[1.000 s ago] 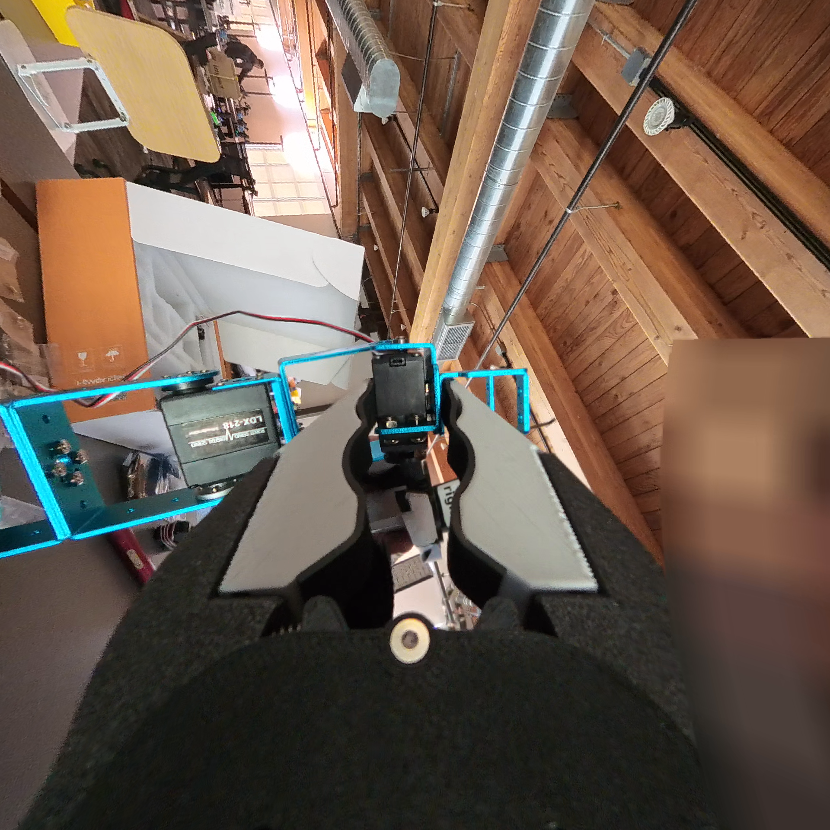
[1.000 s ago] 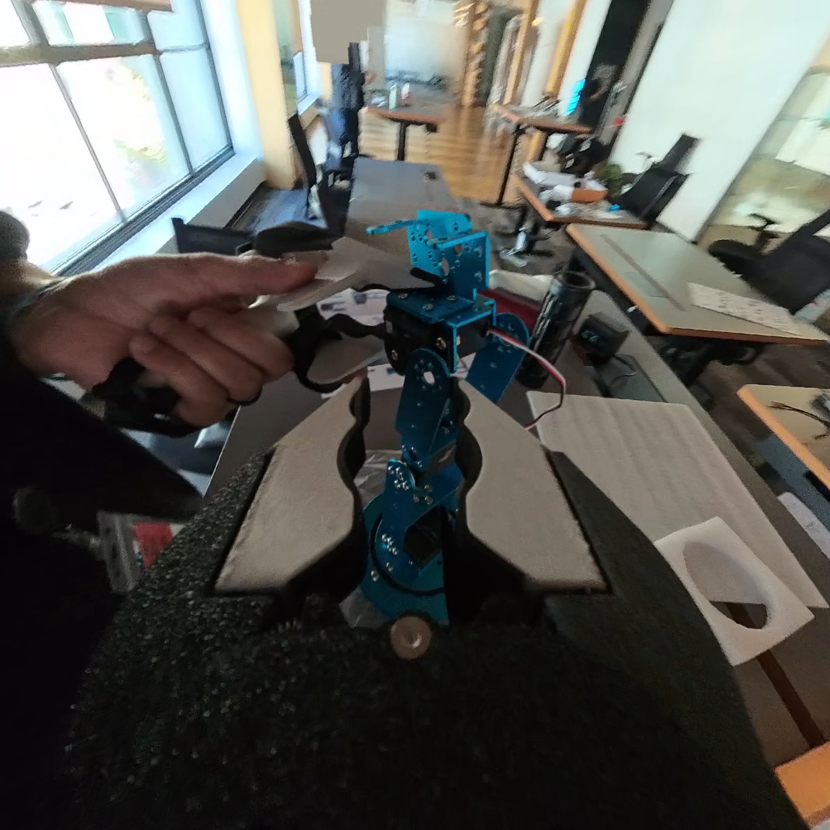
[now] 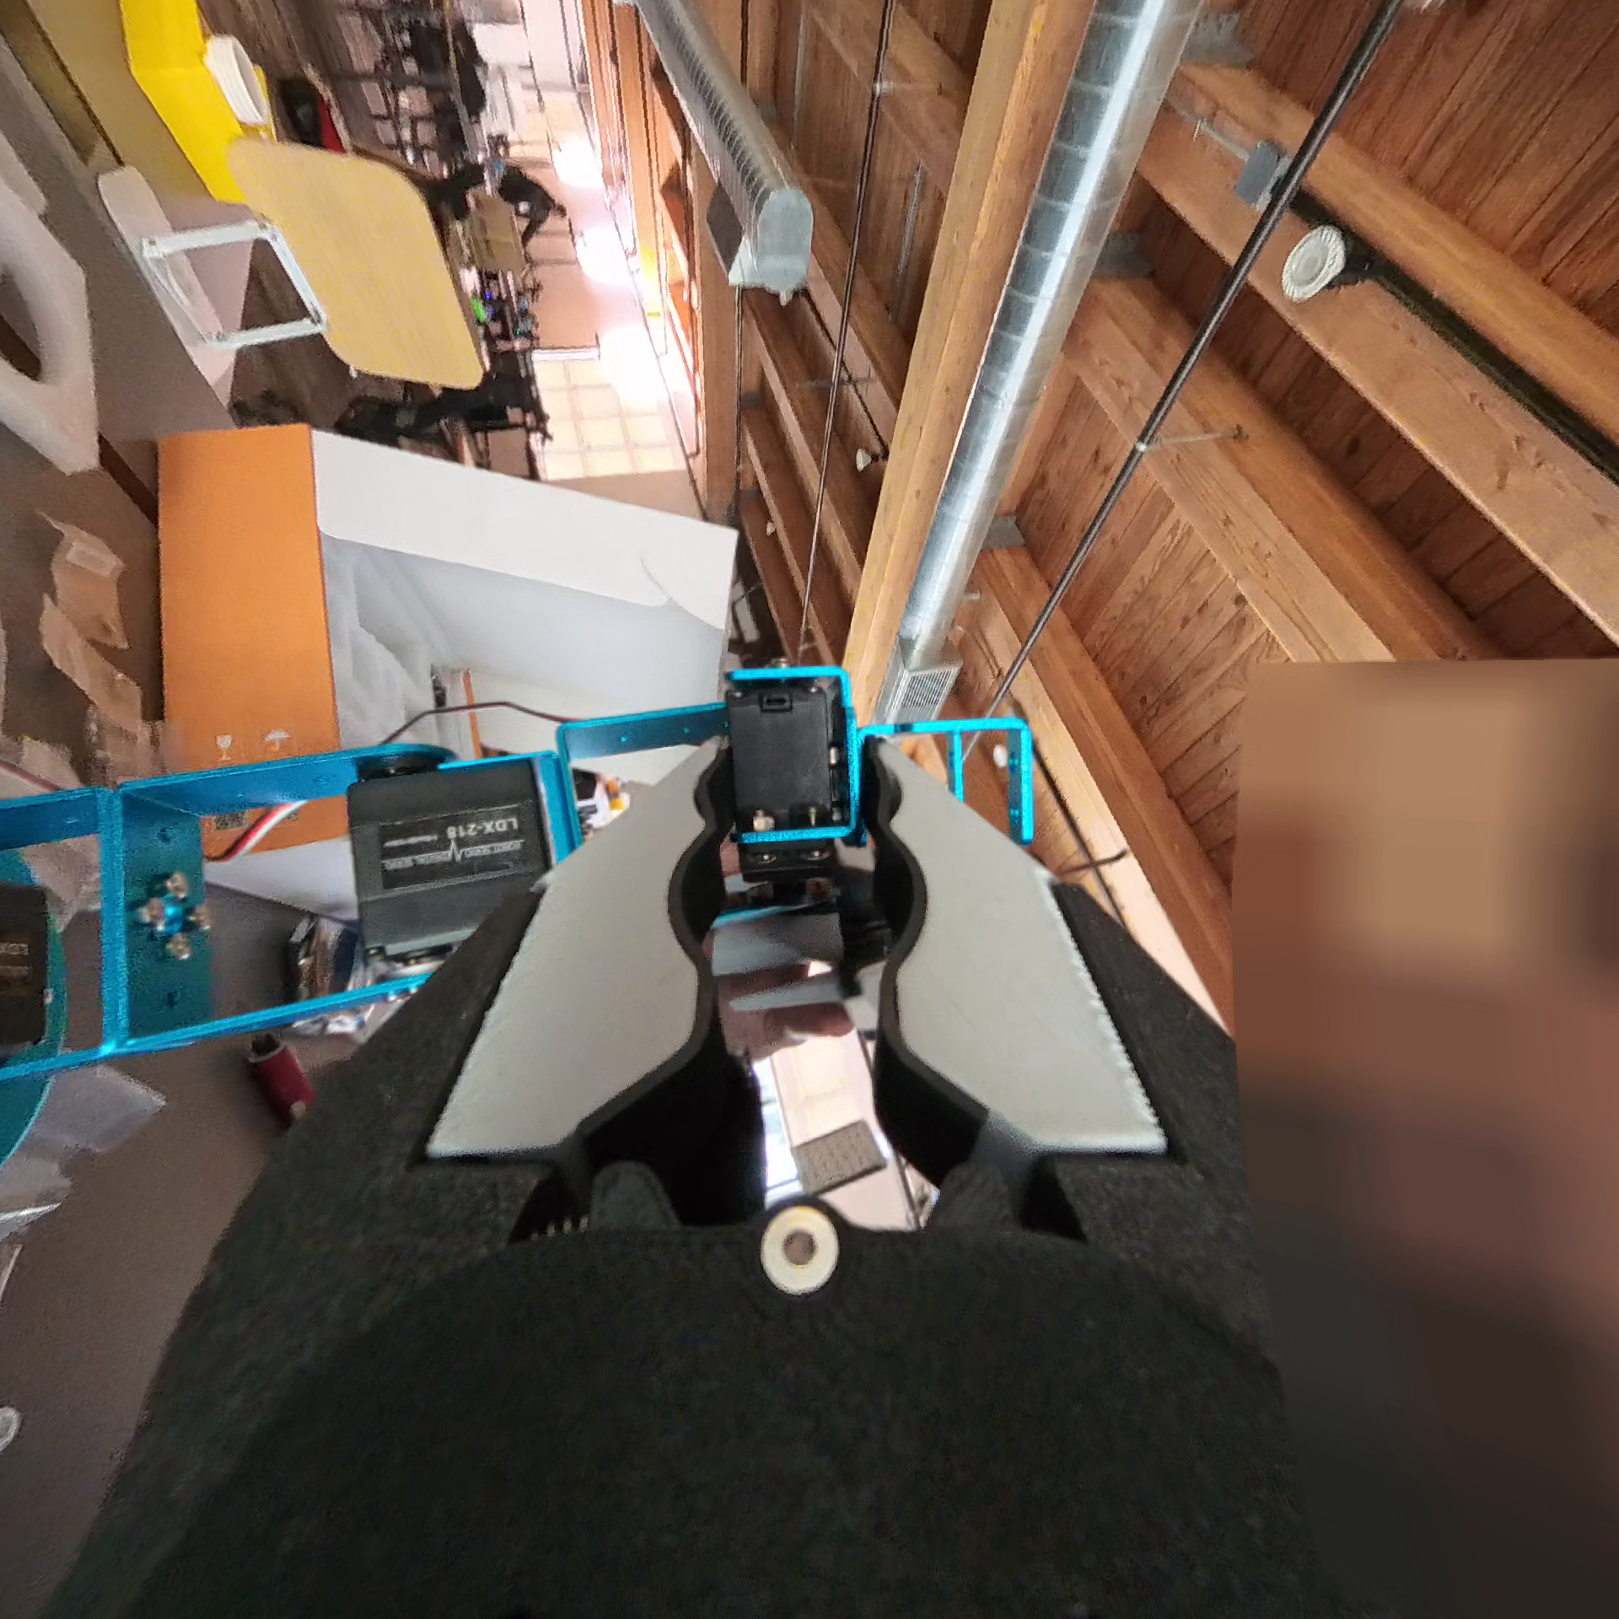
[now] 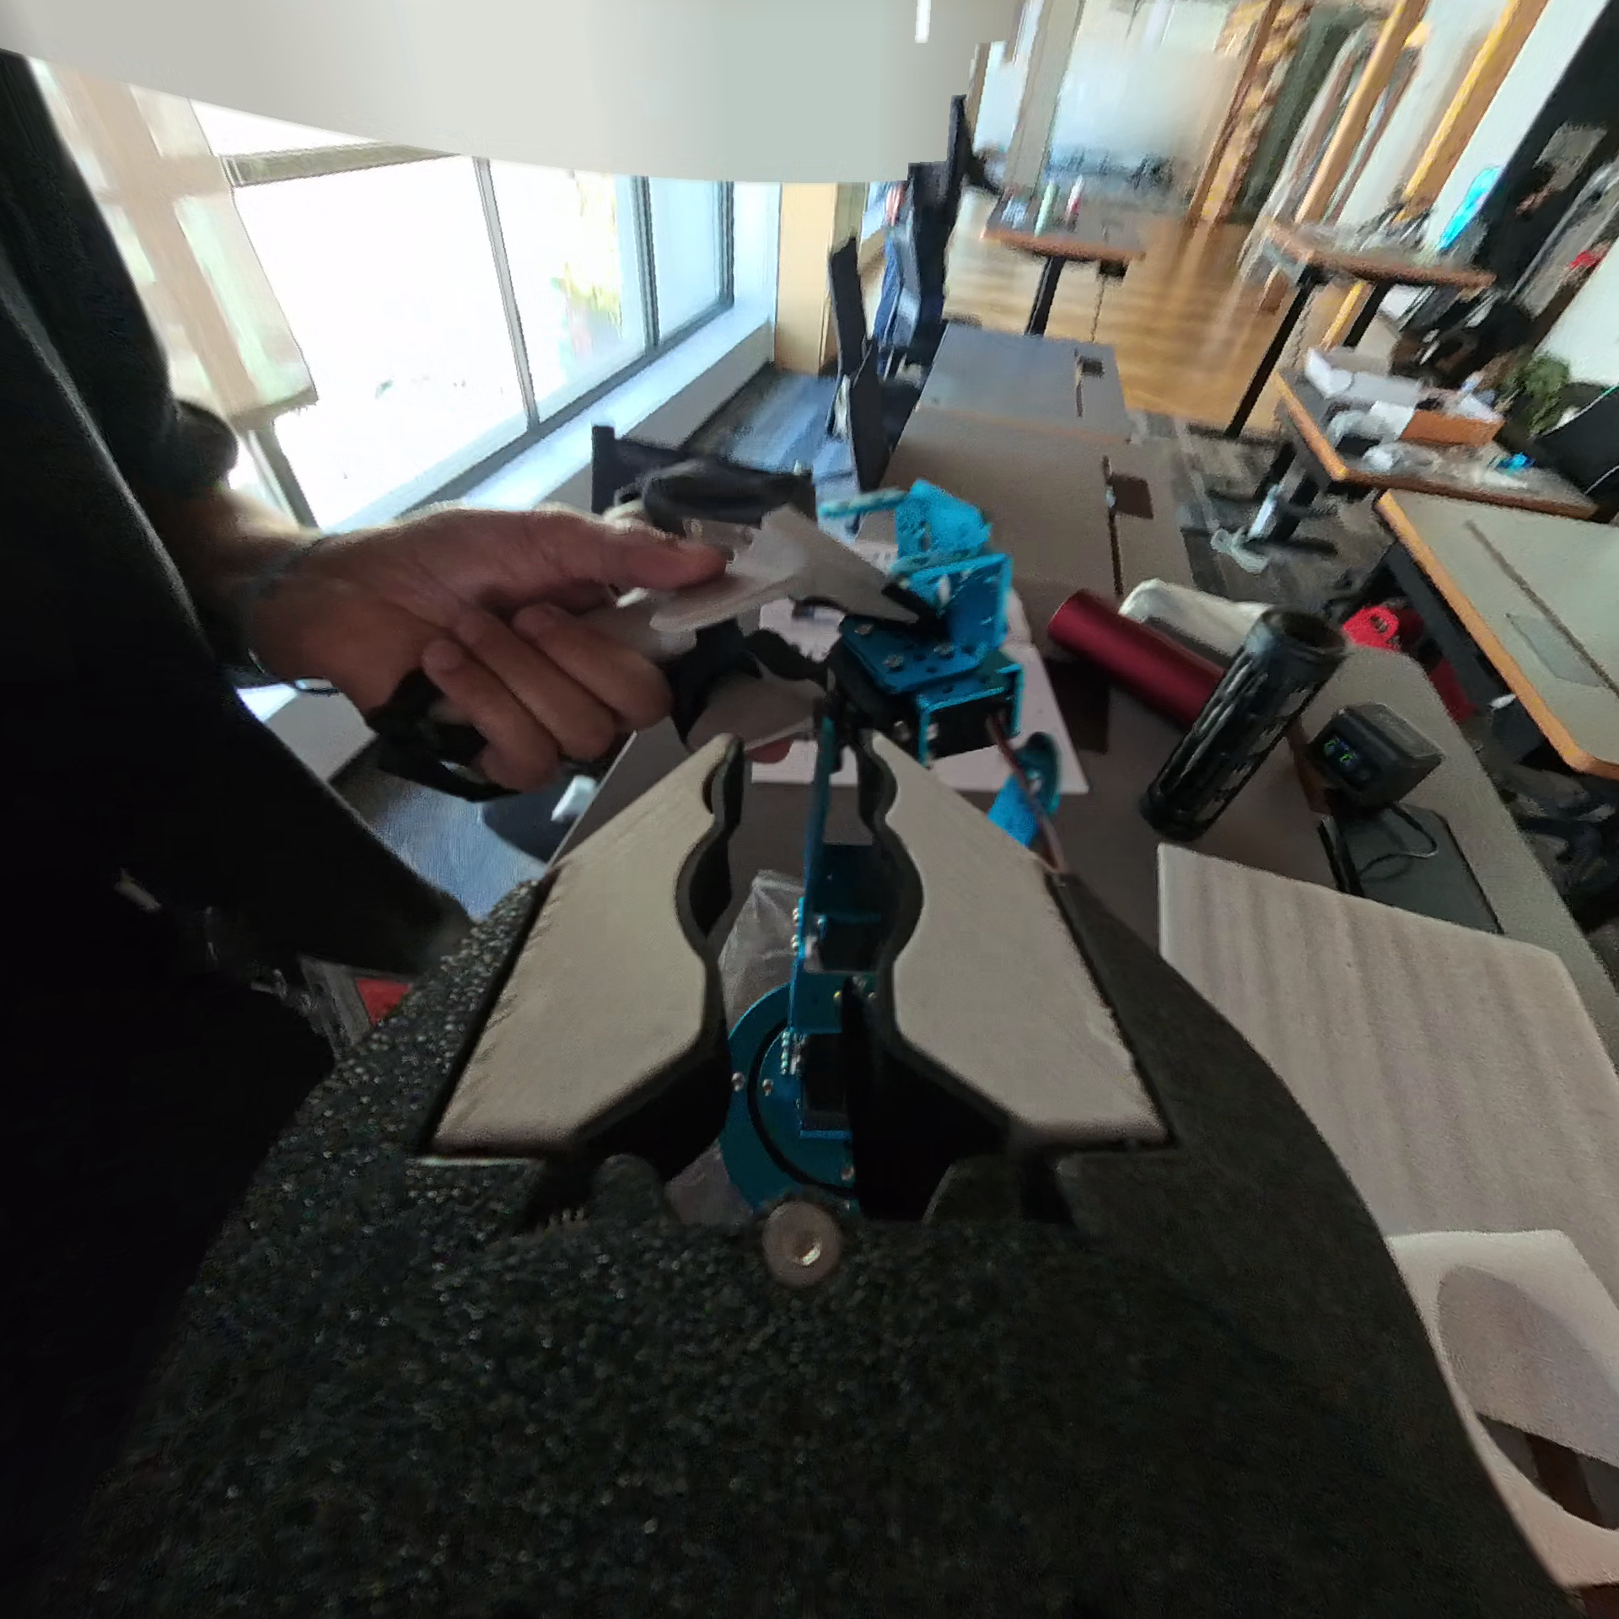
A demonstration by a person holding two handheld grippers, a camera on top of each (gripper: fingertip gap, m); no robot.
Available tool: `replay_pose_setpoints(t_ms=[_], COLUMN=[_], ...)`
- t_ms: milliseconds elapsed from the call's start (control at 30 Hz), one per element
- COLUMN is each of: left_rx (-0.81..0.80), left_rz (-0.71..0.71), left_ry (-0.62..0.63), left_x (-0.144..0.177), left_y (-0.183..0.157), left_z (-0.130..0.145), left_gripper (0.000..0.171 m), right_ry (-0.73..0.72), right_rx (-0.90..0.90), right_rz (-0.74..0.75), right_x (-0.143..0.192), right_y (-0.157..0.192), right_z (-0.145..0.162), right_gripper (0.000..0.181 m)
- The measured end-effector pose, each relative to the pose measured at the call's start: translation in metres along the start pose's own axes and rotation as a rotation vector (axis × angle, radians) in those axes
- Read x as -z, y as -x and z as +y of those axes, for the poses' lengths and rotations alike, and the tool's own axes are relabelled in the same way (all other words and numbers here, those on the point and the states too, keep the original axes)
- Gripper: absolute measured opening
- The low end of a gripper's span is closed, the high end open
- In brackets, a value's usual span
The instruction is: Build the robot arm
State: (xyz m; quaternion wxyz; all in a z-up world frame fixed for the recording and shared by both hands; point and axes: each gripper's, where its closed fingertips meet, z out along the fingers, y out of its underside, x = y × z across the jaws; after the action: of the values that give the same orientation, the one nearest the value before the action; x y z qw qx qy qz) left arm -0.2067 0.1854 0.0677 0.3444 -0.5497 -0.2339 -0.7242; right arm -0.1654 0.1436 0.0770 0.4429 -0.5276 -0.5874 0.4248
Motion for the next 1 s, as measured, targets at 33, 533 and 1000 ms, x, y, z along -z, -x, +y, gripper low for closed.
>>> replay_pose_setpoints(t_ms=[33, 533, 1000], left_rx=[-0.003, -0.209, -0.168], left_rz=[-0.009, -0.035, -0.080], left_ry=[0.017, 0.180, 0.373], left_x=[-0.001, -0.019, -0.026], left_y=[0.000, -0.020, -0.014], left_z=[-0.001, 0.002, 0.020], left_gripper=[0.028, 0.028, 0.029], right_ry=[-0.052, -0.116, -0.041], right_rx=[-0.015, 0.070, 0.065], right_rz=[0.015, 0.106, 0.063], right_x=[0.009, -0.007, 0.002], right_y=[-0.006, -0.047, -0.039], right_z=[-0.008, -0.027, -0.021], right_gripper=[0.026, 0.034, 0.005])
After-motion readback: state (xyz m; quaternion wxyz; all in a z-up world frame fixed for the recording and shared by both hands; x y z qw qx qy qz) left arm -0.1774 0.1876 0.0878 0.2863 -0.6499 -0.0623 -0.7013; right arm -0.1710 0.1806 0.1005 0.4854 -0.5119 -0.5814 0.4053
